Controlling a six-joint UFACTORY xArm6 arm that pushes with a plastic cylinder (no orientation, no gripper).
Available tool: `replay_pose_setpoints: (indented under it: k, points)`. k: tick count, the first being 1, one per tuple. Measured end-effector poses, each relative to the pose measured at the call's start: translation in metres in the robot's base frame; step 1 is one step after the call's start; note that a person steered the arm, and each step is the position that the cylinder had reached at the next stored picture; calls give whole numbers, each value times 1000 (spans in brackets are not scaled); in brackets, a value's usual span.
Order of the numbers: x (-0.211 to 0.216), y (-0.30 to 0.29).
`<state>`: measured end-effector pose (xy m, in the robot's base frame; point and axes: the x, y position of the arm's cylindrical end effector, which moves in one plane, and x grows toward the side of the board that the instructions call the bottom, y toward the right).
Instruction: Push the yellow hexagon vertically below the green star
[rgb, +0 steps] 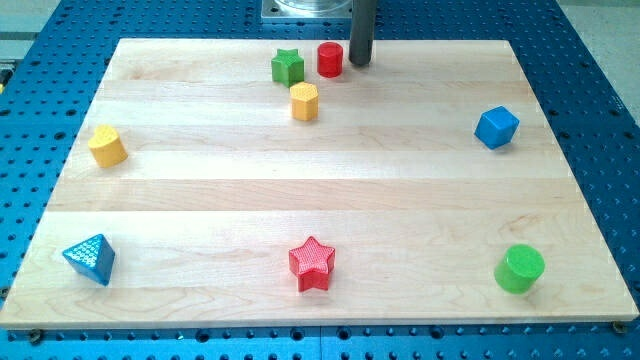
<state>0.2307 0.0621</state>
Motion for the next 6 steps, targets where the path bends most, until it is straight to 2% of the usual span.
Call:
replay_pose_setpoints:
  k: [1,2,3,4,5,6]
  points:
    - [3,-27]
    - [8,-29]
    - [38,26]
    - [74,35]
    - [80,-13]
    - [84,-91]
